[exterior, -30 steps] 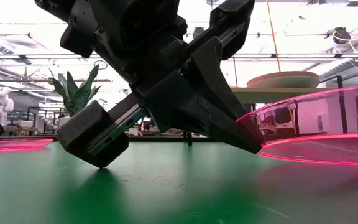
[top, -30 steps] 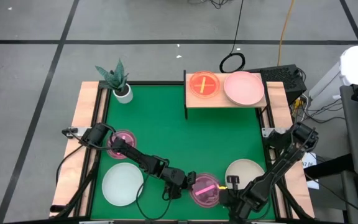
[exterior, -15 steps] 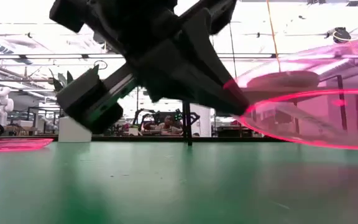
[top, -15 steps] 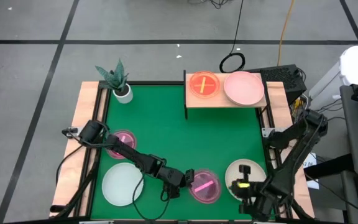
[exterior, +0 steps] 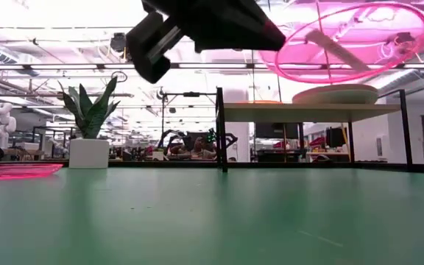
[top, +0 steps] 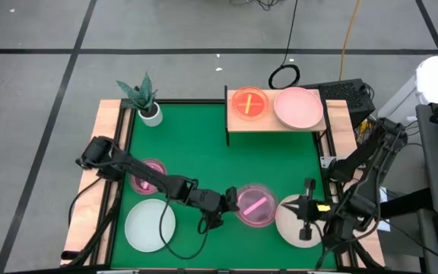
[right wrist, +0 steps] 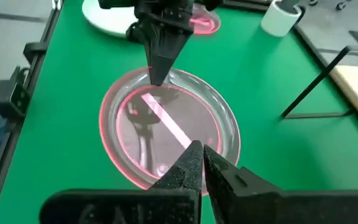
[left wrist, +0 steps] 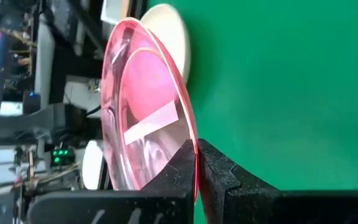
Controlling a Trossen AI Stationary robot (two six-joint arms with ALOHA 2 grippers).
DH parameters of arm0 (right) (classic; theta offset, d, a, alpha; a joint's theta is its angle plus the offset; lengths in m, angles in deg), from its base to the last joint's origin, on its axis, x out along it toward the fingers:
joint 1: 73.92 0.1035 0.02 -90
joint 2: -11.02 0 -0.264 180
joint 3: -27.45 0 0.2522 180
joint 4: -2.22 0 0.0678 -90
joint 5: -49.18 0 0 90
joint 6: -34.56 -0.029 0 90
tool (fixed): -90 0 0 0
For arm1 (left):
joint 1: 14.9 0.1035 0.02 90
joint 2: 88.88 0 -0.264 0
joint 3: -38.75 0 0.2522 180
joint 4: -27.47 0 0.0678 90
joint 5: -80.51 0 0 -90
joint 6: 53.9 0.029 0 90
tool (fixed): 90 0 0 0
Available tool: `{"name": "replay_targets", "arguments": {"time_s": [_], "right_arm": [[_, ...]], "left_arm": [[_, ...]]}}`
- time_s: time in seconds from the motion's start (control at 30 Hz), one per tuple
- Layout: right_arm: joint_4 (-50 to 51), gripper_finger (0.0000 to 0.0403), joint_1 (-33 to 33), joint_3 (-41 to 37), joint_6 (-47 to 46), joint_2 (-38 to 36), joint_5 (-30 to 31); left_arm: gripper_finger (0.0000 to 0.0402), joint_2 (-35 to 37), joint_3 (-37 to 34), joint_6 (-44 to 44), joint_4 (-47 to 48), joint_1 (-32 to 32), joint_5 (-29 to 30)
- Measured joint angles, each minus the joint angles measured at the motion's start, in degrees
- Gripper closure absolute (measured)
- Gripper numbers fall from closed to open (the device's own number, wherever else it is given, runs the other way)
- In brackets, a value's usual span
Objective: Place and stack plates onto a shelf
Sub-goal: Stack the right small pink plate on top of the small orange plate on the shelf
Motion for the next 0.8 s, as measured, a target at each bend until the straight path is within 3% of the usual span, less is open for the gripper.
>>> {"name": "replay_targets", "arguments": {"time_s": [0.43,0.8], "right_arm": [[6.57,0.0403,-0.04,0.0,-2.86,-3.99,0.83],[8.58,0.0403,-0.04,-0.68,-5.47,-4.15,0.79]], "left_arm": [[0.0392,7.68,0.05,-0.18,3.04,6.05,6.37],[0.0392,10.32,0.08,4.25,-7.31,11.93,10.72]]}}
